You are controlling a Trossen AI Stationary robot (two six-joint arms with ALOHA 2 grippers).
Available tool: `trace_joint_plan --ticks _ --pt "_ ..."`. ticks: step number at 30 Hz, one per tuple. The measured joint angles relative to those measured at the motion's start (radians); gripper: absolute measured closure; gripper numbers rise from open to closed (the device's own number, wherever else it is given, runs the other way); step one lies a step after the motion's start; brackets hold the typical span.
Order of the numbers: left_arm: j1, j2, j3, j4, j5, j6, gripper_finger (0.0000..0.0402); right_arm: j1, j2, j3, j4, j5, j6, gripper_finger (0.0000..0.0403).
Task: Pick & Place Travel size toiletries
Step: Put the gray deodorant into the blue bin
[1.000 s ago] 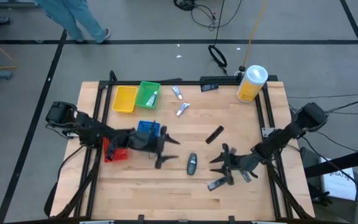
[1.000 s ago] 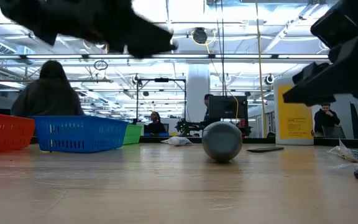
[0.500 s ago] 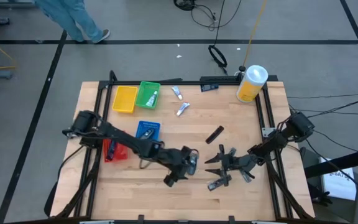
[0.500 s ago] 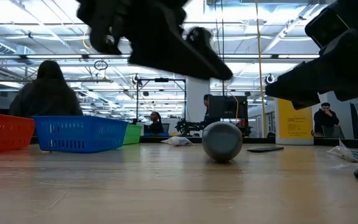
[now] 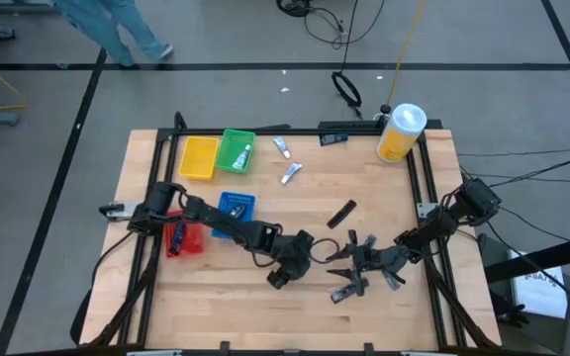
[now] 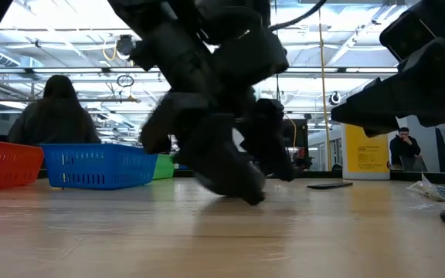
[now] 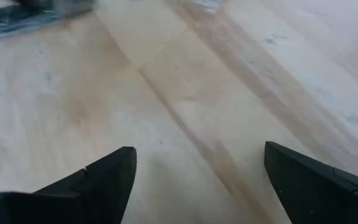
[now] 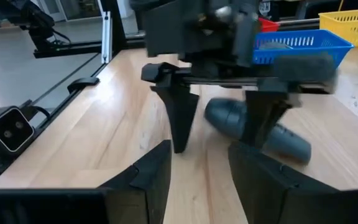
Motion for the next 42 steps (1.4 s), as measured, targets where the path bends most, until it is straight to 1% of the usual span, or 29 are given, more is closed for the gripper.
trace_joint_plan --ticks 2,5,9,13,15,16,18,21,25,28,31,34,36,40,42 --pt "0.009 0.002 0.001 -0.007 0.008 -0.012 0.0070 0.000 0.000 0.000 -0.001 0.000 0.000 0.0248" --pt "0.012 -0.006 0.000 -0.020 -0.024 -0.076 0.0084 0.000 0.000 0.000 -0.003 0.000 0.003 0.0248" --pt "-0.005 -0.063 0.001 -0.079 -0.140 -0.270 0.0095 0.000 0.000 0.000 -0.004 0.000 0.006 0.0248" --pt "-0.059 -0.128 0.006 -0.145 -0.344 -0.477 0.0098 0.000 0.000 0.000 -0.004 0.000 0.003 0.0248" --pt "-0.086 -0.131 0.004 -0.184 -0.427 -0.594 0.0096 0.000 0.000 0.000 -0.005 0.000 0.003 0.0248" --pt "-0.095 -0.128 0.004 -0.187 -0.450 -0.656 0.0095 0.000 0.000 0.000 -0.005 0.000 0.003 0.0248" --pt "-0.108 -0.117 0.004 -0.197 -0.461 -0.770 0.0095 0.000 0.000 0.000 -0.004 0.000 0.004 0.0248" --pt "-0.118 -0.092 -0.001 -0.190 -0.493 -0.890 0.0097 0.000 0.000 -0.001 0.000 0.000 0.004 0.0248" --pt "-0.124 -0.057 -0.007 -0.226 -0.568 -0.953 0.0107 0.002 0.000 -0.001 -0.002 -0.003 0.006 0.0248" --pt "-0.120 -0.046 -0.007 -0.246 -0.577 -0.977 0.0121 0.002 0.000 -0.001 -0.003 -0.004 0.009 0.0248" --pt "-0.120 -0.048 -0.007 -0.248 -0.583 -0.986 0.0150 0.002 0.000 0.000 -0.003 -0.003 0.010 0.0248" --pt "-0.120 -0.048 -0.007 -0.270 -0.586 -0.987 0.0194 0.002 0.000 0.000 -0.003 -0.003 0.009 0.0248" --pt "-0.120 -0.051 -0.006 -0.316 -0.589 -0.999 0.0221 0.002 0.000 0.000 -0.003 -0.002 0.008 0.0248" --pt "-0.130 -0.094 -0.008 -0.481 -0.628 -1.070 0.0222 0.002 0.000 -0.001 -0.003 -0.001 0.008 0.0248" --pt "-0.144 -0.152 -0.011 -0.588 -0.665 -1.123 0.0222 0.002 0.000 0.000 -0.003 -0.001 0.007 0.0248"
